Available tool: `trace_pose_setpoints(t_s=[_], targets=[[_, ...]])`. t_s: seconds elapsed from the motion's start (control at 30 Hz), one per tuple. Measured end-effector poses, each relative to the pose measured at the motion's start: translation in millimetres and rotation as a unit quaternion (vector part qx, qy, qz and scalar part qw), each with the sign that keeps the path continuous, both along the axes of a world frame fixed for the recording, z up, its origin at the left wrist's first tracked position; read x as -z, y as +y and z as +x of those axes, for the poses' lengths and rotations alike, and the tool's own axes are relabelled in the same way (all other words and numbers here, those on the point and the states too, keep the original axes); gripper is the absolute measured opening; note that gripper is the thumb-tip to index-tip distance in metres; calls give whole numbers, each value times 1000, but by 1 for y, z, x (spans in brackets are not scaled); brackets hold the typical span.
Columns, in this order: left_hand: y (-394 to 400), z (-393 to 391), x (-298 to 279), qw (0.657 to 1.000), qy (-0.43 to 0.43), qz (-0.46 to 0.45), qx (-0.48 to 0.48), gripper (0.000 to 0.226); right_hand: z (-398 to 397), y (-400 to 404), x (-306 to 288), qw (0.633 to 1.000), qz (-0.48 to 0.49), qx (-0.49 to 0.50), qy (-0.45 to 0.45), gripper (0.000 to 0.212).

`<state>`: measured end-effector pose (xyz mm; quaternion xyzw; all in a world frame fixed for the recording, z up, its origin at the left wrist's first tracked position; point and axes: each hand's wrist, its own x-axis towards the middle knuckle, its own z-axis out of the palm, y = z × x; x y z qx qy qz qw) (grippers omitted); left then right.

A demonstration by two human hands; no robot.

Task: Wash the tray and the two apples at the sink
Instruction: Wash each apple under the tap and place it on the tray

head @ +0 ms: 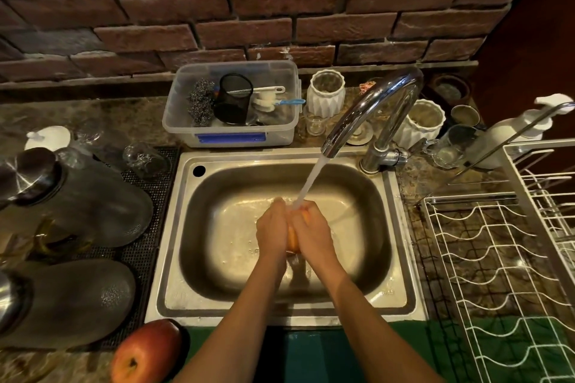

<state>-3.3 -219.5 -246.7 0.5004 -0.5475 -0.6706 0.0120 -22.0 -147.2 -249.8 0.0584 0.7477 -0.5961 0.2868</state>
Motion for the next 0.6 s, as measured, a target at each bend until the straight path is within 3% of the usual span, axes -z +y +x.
trace_pose_setpoints(t_s=[0.13, 0.2, 0.3, 0.4, 0.5, 0.6], targets=[[10, 12, 13, 979, 62, -158, 113, 25, -23, 2, -9, 972, -13, 112, -204, 35], [15, 17, 15, 972, 92, -191, 100, 31, -28, 4, -16, 963, -31, 86, -253, 44], [12, 13, 12, 984, 107, -143, 16, 16, -22, -1, -17, 975, -30, 62, -212, 44], [0, -2, 2, 994, 43, -8, -96, 19, -3, -3, -12, 994, -51, 41, -90, 37], [-4, -9, -7, 993, -6, 53, -108, 24, 4, 0, -10, 994, -93, 34, -44, 28], [-2, -6, -6, 993, -3, 59, -101, 23, 3, 0, -5, 996, -91, -8, -21, 23]])
